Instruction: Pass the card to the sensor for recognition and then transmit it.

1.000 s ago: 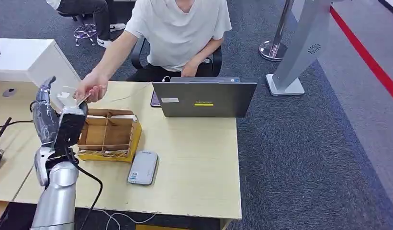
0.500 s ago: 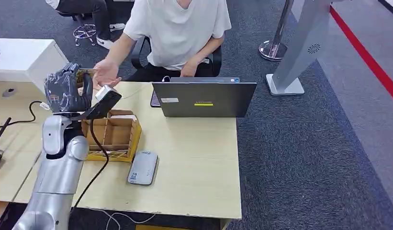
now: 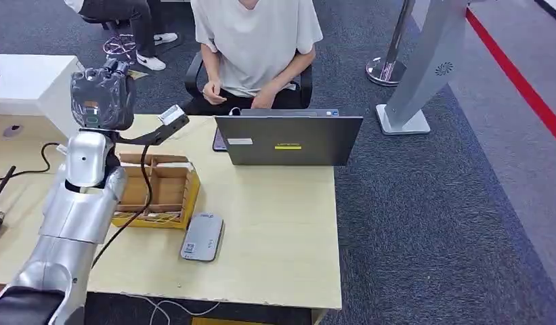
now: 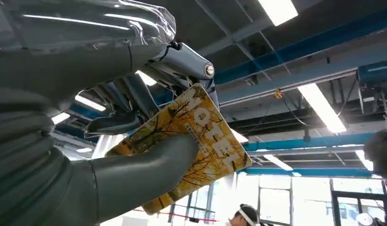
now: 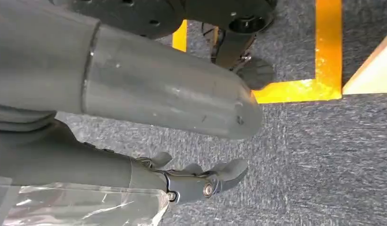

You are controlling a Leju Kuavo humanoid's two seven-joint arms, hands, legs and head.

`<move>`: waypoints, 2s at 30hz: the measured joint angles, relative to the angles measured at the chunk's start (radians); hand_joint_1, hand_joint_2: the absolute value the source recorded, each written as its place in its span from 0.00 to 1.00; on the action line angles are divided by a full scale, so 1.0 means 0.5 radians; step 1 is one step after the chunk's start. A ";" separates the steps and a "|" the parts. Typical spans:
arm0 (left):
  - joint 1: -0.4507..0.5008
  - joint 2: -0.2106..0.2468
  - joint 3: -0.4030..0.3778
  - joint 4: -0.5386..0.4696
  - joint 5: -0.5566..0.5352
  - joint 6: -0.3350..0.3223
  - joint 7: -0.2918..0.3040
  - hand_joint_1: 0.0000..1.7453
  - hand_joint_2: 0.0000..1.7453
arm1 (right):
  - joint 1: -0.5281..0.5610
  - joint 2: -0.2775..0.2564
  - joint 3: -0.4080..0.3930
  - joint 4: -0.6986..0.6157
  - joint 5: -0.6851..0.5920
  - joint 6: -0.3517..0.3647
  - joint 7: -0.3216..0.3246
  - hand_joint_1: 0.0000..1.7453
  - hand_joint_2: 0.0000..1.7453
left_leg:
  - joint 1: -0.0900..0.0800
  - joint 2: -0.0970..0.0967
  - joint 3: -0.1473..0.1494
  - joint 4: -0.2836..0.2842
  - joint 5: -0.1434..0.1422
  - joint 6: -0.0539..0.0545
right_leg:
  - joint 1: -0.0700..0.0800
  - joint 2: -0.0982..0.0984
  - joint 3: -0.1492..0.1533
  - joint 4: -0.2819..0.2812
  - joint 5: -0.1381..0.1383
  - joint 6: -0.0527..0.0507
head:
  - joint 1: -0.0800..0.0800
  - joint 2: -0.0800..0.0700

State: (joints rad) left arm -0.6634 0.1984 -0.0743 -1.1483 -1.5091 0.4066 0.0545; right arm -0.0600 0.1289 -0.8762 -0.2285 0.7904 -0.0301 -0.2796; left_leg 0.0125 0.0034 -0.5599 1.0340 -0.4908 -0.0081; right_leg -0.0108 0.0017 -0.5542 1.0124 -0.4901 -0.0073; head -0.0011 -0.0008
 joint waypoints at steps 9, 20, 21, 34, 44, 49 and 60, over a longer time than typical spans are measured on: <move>0.273 -0.098 -0.107 -0.265 0.069 -0.095 -0.145 1.00 1.00 | 0.004 -0.005 -0.045 0.023 -0.025 -0.030 0.011 0.00 0.00 | -0.001 0.000 -0.002 0.000 0.000 0.001 | -0.002 0.000 0.000 -0.001 0.000 0.000 | 0.001 0.000; 0.962 -0.154 -0.469 -0.966 0.143 -0.316 -0.163 1.00 1.00 | 0.006 -0.005 -0.165 0.034 -0.088 -0.102 0.015 0.00 0.00 | -0.003 0.003 -0.006 0.000 -0.003 0.003 | -0.003 0.003 -0.007 -0.001 -0.001 0.001 | 0.000 0.000; 0.993 -0.154 -0.482 -0.992 0.143 -0.316 -0.165 1.00 1.00 | 0.006 -0.005 -0.172 0.034 -0.089 -0.104 0.015 0.00 0.00 | -0.003 0.003 -0.007 0.000 -0.002 0.003 | -0.003 0.003 -0.007 -0.001 -0.001 0.001 | 0.000 0.000; 1.125 -0.145 -0.514 -1.091 0.158 -0.375 -0.146 1.00 1.00 | 0.007 -0.005 -0.197 0.038 -0.063 -0.105 0.011 0.00 0.00 | -0.003 0.003 -0.009 0.000 0.001 0.004 | -0.003 0.002 -0.007 -0.001 0.002 0.002 | 0.001 0.000; 1.190 -0.105 -0.403 -0.873 0.391 -0.607 -0.069 1.00 1.00 | 0.020 -0.005 -0.191 0.038 0.036 -0.068 -0.024 0.00 0.00 | -0.002 0.001 -0.010 -0.001 0.002 0.003 | -0.003 0.000 -0.008 0.000 0.002 0.002 | 0.000 0.000; 1.219 -0.087 -0.368 -0.763 0.443 -0.716 -0.016 1.00 1.00 | 0.021 -0.005 -0.188 0.038 0.056 -0.079 -0.010 0.00 0.00 | -0.003 0.000 -0.010 -0.001 0.002 0.003 | -0.003 -0.001 -0.008 0.000 0.002 0.002 | 0.000 0.000; 1.235 -0.063 -0.352 -0.661 0.349 -0.822 0.146 1.00 1.00 | 0.024 -0.005 -0.188 0.038 0.079 -0.079 0.015 0.00 0.00 | -0.003 -0.001 -0.011 -0.001 0.002 0.003 | -0.003 -0.001 -0.009 0.000 0.002 0.002 | 0.000 0.000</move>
State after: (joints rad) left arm -0.0461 0.1667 -0.2503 -1.4790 -1.3344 -0.0046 0.1278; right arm -0.0480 0.1267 -0.9705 -0.2094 0.8297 -0.0698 -0.2724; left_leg 0.0112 0.0031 -0.5657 1.0337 -0.4896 -0.0067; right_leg -0.0124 0.0010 -0.5586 1.0122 -0.4891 -0.0062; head -0.0011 -0.0008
